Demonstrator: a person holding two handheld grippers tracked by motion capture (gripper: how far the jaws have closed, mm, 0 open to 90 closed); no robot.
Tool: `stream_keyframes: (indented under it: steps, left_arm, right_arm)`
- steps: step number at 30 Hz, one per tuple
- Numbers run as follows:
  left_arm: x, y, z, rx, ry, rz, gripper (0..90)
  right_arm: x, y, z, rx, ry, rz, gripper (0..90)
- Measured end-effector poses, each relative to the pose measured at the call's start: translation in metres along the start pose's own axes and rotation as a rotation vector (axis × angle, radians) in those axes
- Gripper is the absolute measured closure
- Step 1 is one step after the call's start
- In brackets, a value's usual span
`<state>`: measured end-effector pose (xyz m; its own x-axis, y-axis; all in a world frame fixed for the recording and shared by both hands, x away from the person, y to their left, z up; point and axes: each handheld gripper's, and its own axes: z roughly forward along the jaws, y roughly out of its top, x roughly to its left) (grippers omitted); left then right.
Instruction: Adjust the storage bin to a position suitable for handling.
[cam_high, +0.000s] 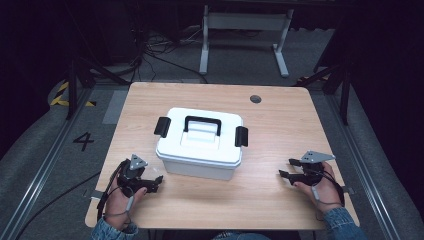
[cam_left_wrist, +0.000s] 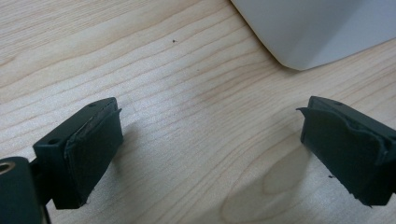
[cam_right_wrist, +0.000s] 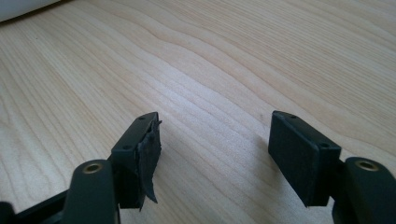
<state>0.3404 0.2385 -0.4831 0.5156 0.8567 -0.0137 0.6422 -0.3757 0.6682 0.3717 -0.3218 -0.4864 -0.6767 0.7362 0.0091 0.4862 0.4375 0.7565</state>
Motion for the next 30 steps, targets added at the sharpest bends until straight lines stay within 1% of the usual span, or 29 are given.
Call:
stream_keyframes:
  steps: [5, 6, 8, 9, 10, 11, 12, 13, 16, 17, 19, 20, 22, 24, 26, 27, 28, 29, 30]
  left_arm:
    - [0.0, 0.0, 0.0, -0.002, 0.0, -0.001, 6.1]
    - [0.0, 0.0, 0.0, -0.002, 0.006, 0.0, 6.2]
    - [0.0, 0.0, -0.001, 0.005, 0.008, 0.0, 7.3]
    - [0.001, 0.001, -0.003, 0.019, 0.001, 0.001, 7.3]
    - [0.001, 0.001, -0.006, 0.024, 0.015, -0.012, 13.2]
    - [0.001, 0.001, -0.006, 0.024, 0.015, -0.012, 15.5]
    - [0.003, 0.001, -0.007, 0.026, 0.024, -0.022, 15.5]
    - [0.004, 0.001, -0.009, 0.042, 0.025, -0.035, 15.6]
    - [0.003, 0.001, -0.01, 0.051, 0.026, -0.04, 15.6]
    - [0.002, 0.001, -0.011, 0.065, 0.019, -0.037, 15.6]
    - [0.002, 0.001, -0.011, 0.065, 0.023, -0.032, 15.6]
    - [0.001, 0.001, -0.012, 0.07, 0.015, -0.039, 15.6]
    - [0.001, 0.002, -0.016, 0.077, 0.022, -0.041, 15.6]
    - [0.002, 0.004, -0.021, 0.084, 0.02, -0.05, 15.7]
    - [0.002, 0.005, -0.023, 0.087, 0.021, -0.058, 15.7]
    - [0.002, 0.006, -0.025, 0.094, 0.021, -0.058, 15.7]
    - [0.002, 0.006, -0.026, 0.1, 0.018, -0.061, 15.7]
    - [0.001, 0.007, -0.03, 0.105, 0.021, -0.065, 15.7]
    - [0.001, 0.008, -0.032, 0.11, 0.017, -0.063, 15.7]
  right_arm:
    - [0.0, 0.0, 0.0, 0.0, -0.001, 0.0, 34.8]
    - [0.0, 0.0, 0.0, 0.0, -0.002, -0.001, 34.8]
    - [0.0, 0.0, 0.0, 0.0, -0.002, -0.001, 34.8]
    - [0.0, 0.0, 0.0, 0.0, -0.001, 0.0, 34.8]
    - [0.0, 0.0, 0.0, 0.001, 0.0, 0.0, 34.8]
    - [0.0, 0.0, 0.0, 0.001, 0.0, 0.0, 34.8]
    - [0.0, 0.0, 0.0, 0.001, 0.0, 0.0, 34.8]
    - [0.0, 0.0, 0.0, 0.001, 0.0, 0.0, 34.8]
    - [0.0, 0.0, 0.0, 0.001, 0.001, -0.001, 34.8]
    - [0.0, 0.0, 0.0, 0.001, 0.0, -0.001, 34.8]
    - [0.0, 0.0, 0.0, 0.001, 0.0, -0.001, 34.8]
    - [0.0, 0.0, 0.0, 0.001, 0.0, -0.001, 34.8]
    - [0.0, 0.0, 0.0, 0.002, 0.0, 0.0, 34.8]
    - [0.0, 0.001, 0.0, 0.003, 0.0, 0.004, 34.7]
    - [0.001, 0.003, 0.0, 0.019, -0.006, 0.006, 35.2]
    - [0.001, 0.005, 0.0, 0.037, -0.003, 0.001, 38.9]
    - [0.001, 0.005, 0.0, 0.037, -0.003, 0.001, 38.9]
    - [0.002, 0.011, -0.004, 0.083, 0.019, 0.008, 44.0]
    - [0.002, 0.014, -0.005, 0.079, 0.025, 0.008, 44.0]
